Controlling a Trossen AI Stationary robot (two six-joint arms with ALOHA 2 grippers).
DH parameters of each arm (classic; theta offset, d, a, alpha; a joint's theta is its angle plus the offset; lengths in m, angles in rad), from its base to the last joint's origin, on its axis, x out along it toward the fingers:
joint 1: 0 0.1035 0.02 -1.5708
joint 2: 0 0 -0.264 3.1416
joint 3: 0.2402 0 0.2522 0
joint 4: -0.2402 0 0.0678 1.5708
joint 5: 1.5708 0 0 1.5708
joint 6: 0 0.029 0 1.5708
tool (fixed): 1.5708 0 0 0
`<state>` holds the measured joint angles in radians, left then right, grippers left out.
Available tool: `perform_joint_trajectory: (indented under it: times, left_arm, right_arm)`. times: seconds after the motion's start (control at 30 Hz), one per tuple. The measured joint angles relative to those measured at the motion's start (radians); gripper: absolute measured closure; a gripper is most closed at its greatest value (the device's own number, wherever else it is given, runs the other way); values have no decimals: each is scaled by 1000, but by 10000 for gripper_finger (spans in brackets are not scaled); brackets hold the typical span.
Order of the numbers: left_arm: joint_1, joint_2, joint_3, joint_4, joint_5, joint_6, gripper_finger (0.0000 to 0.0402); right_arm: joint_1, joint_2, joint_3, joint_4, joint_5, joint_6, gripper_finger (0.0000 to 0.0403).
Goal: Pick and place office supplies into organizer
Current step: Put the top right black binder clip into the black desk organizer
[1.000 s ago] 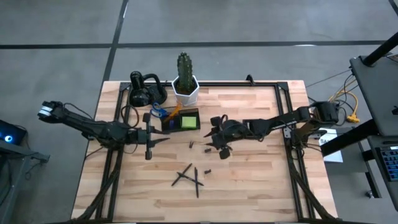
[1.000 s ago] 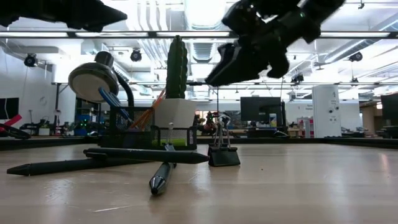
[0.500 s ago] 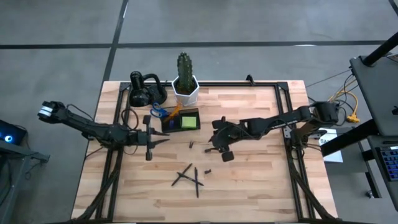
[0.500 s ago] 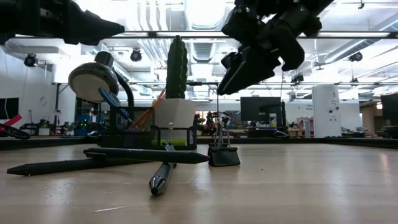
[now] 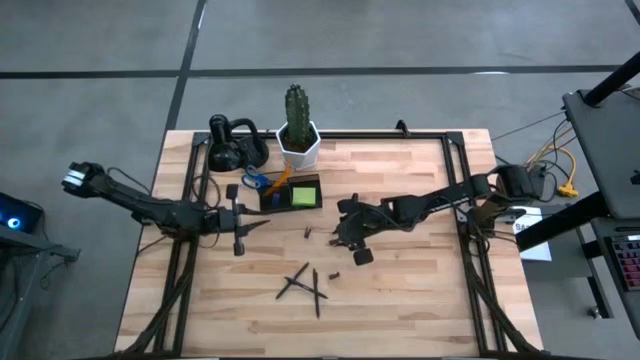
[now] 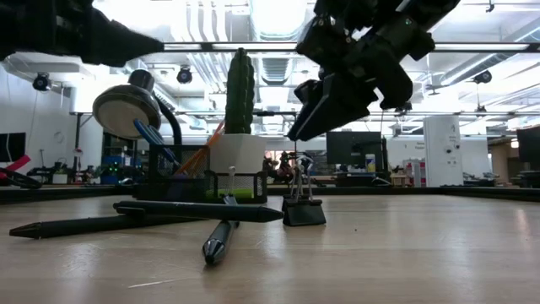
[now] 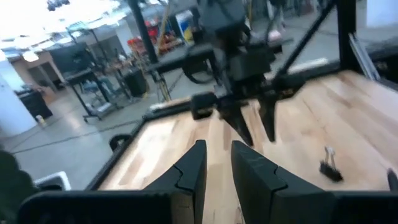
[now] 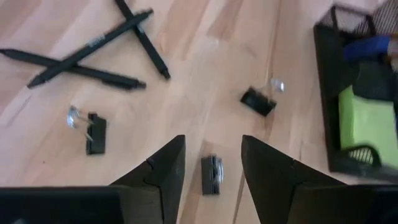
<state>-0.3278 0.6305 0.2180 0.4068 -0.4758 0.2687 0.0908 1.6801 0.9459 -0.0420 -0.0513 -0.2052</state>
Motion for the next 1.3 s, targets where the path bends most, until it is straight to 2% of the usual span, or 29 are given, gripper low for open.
perform_joint_trajectory:
  times: [0.27,0.53,0.6,0.87,1.0,1.17,1.3]
  left_arm:
    - [-27,-74,-34,3,-13,3,343]
    - [-27,-89,-43,1,-13,4,343]
    - [-27,-88,-43,1,-13,4,343]
    - [-27,-81,-45,1,-13,2,343]
    - [-27,-79,-45,1,-12,1,343]
    - [-27,-79,-45,1,-13,0,343]
    - [-27,-75,-45,1,-12,0,343]
  right_arm:
    - [2,7,0,138,2,-174,257]
    - [-4,24,7,248,1,-353,260]
    - [-13,39,19,227,1,-366,262]
    - [-62,50,66,-7,25,-209,265]
    - [-60,50,68,-23,13,-142,261]
    - [-58,50,67,-57,-58,-68,255]
    - [-58,58,62,-60,-58,-6,244]
